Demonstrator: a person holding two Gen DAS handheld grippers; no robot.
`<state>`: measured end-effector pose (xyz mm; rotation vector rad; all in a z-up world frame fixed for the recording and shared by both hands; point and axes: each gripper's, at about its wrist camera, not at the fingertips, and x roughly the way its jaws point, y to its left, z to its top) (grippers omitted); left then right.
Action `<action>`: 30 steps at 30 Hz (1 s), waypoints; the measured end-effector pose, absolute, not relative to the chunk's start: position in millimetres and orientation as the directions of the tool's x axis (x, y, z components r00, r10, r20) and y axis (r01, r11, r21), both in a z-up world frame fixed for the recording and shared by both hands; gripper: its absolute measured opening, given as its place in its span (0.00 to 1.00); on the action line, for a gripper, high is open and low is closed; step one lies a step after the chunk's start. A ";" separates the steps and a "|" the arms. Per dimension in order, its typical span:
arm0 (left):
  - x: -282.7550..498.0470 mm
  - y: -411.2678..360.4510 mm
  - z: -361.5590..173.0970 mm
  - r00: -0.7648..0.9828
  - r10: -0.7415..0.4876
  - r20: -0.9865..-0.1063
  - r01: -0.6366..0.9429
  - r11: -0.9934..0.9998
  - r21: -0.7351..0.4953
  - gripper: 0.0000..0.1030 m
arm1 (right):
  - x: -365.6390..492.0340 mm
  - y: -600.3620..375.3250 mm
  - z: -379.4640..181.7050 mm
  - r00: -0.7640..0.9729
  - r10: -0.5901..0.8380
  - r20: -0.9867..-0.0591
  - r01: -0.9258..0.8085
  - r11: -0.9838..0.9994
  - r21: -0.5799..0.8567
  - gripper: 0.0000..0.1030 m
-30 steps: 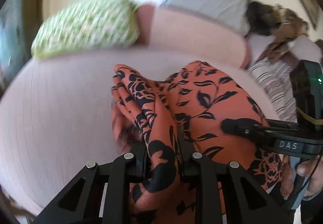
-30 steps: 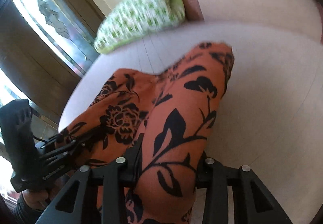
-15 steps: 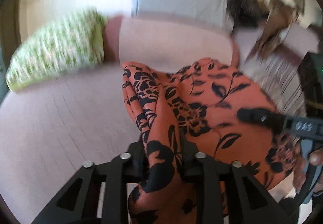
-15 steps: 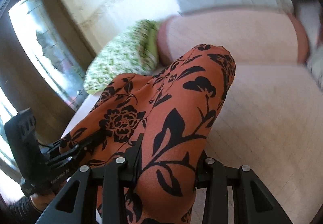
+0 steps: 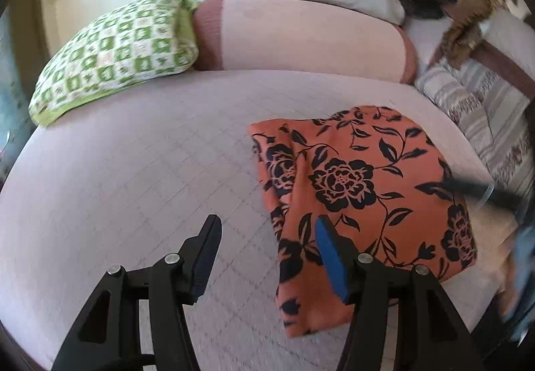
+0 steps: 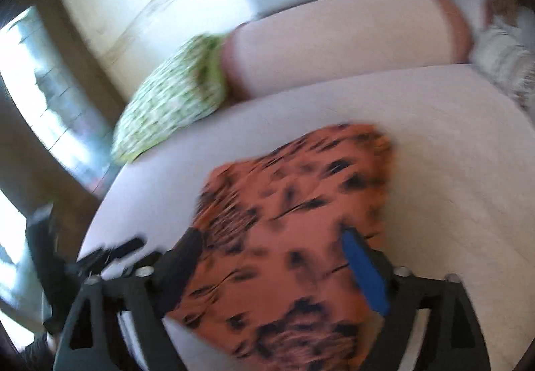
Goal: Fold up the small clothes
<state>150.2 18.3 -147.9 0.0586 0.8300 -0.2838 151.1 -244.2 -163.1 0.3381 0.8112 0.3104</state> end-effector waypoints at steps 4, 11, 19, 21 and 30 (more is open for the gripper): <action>124.4 28.6 -133.0 0.658 -0.187 -0.730 0.248 0.968 -0.024 0.71 | 165.6 -240.3 -217.4 0.510 0.346 -0.787 -0.040 0.924 0.380 0.87; 80.3 27.6 -103.6 0.728 -0.143 -0.671 0.233 0.972 0.045 0.81 | 105.9 -229.4 -141.8 0.647 0.304 -0.699 -0.088 0.941 0.328 0.87; 45.0 9.0 -80.1 0.755 -0.107 -0.647 0.234 0.965 0.114 0.83 | 20.7 -206.9 -122.7 0.667 0.267 -0.696 -0.106 0.958 0.265 0.87; 39.4 6.2 -75.5 0.757 -0.111 -0.643 0.233 0.967 0.107 0.83 | 19.5 -196.0 -122.4 0.662 0.222 -0.716 -0.097 0.973 0.212 0.87; 35.3 2.4 -64.6 0.748 -0.136 -0.650 0.224 0.973 0.054 0.83 | 19.1 -191.2 -112.4 0.630 0.094 -0.771 -0.070 0.995 0.065 0.90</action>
